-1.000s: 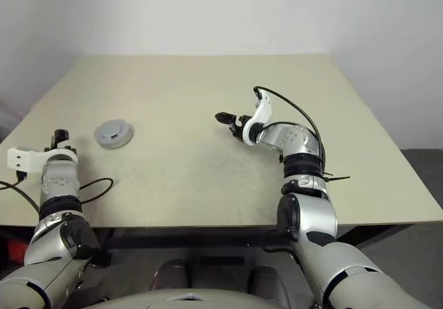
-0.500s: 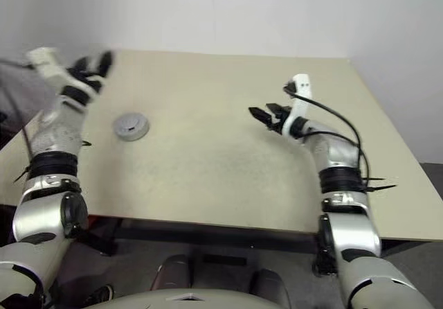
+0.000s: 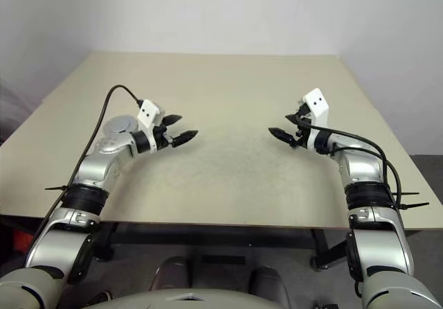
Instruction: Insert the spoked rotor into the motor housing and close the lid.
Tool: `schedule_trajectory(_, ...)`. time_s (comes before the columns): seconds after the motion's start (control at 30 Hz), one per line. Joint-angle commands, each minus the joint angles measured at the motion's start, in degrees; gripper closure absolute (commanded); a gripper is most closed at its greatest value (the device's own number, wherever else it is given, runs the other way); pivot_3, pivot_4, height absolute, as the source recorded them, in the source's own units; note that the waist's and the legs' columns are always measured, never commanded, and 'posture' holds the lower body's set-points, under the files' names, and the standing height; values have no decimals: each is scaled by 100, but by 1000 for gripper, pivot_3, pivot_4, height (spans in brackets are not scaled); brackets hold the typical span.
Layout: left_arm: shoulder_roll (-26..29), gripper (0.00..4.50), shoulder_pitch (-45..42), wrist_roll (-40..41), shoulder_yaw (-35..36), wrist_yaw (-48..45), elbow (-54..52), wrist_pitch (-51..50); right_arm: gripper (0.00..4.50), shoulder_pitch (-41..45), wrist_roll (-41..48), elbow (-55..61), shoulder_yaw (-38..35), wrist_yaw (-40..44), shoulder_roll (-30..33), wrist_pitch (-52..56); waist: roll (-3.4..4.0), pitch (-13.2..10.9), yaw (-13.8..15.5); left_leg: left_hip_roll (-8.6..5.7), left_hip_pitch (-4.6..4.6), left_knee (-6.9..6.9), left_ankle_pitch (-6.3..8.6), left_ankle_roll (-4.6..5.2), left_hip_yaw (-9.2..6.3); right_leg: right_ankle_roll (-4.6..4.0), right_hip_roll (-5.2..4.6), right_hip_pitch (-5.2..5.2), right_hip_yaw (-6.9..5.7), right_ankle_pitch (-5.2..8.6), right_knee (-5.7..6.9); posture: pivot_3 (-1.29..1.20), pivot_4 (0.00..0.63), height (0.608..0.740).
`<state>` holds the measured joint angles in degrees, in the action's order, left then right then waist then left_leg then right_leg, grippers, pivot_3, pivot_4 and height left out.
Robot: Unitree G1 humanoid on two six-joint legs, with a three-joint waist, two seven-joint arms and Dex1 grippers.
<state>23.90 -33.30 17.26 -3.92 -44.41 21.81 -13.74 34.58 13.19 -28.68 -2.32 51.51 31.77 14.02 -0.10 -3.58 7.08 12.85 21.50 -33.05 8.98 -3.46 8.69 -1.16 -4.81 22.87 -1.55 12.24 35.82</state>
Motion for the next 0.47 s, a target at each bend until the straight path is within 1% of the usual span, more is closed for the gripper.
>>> schedule_trajectory(0.03,32,47,-57,-68,144,42,-248,8,459,247,-49,-19,-17,-20,-56,-269,0,0,-1,-2,-2,0,1,1,2,0,-3,-3,0,0,1,0,0,740)
schedule_trajectory(0.17,11,47,-26,-53,205,92,-352,-46,459,283,-36,-85,-76,-24,-155,-452,0,0,0,-2,-1,-3,3,5,2,0,-3,-4,0,-1,0,0,0,740)
schedule_trajectory(0.3,-29,47,2,-79,195,122,-420,-77,459,231,25,-30,-142,-73,-207,-372,0,0,3,-1,4,-3,7,13,2,0,-2,-1,-2,0,-5,0,0,740)
schedule_trajectory(0.47,-242,47,-307,-136,138,130,-176,-16,459,190,36,56,-167,-104,-166,-261,0,0,11,-3,7,-3,9,16,2,0,-4,-2,-2,-1,-8,0,0,740)
